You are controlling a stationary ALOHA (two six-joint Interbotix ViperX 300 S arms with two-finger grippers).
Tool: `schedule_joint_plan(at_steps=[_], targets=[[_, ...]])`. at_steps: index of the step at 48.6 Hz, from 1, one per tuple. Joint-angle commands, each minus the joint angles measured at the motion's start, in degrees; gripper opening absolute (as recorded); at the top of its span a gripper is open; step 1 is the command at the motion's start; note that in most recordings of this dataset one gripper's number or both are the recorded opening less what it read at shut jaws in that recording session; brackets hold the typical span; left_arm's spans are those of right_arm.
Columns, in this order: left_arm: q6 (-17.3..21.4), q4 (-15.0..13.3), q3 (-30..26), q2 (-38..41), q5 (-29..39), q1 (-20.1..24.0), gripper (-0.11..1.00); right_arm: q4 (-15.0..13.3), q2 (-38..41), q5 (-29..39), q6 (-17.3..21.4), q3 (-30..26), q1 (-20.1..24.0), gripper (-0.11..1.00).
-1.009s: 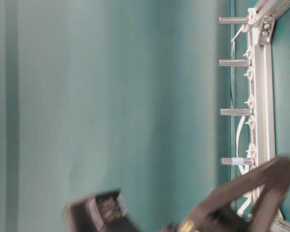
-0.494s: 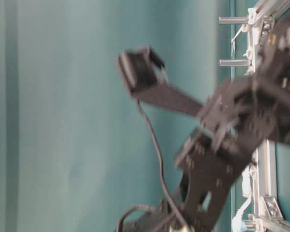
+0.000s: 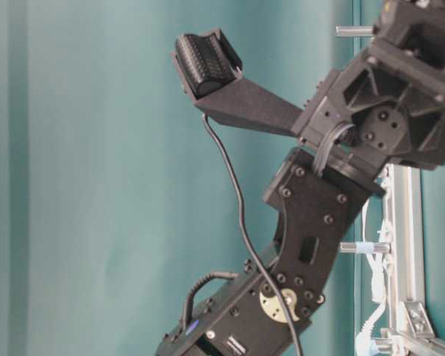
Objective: Insert the wire through the string loop located on the right side.
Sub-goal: 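Move the left gripper over and grasp the plug beyond the loop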
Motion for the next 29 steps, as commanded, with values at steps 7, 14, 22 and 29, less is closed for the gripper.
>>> schedule_joint_plan(at_steps=[7,14,22,29], targets=[[0.6,0.1,-1.0,-1.7,0.2,-0.6,0.22,-0.2,-0.4,-0.5,0.1,-0.3,-0.1,0.11],[0.4,0.2,-0.9,-1.8,0.2,-0.6,0.22,-0.2,-0.4,-0.5,0.4,-0.2,-0.1,0.11],[0.2,0.2,-0.8,-2.2,0.3,-0.6,0.22,-0.1,-1.3,-0.2,0.4,-0.4,-0.1,0.11],[0.0,0.2,-0.7,-2.8,0.5,-0.8,0.22,-0.1,-2.1,0.3,-0.1,0.1,-0.1,0.11]])
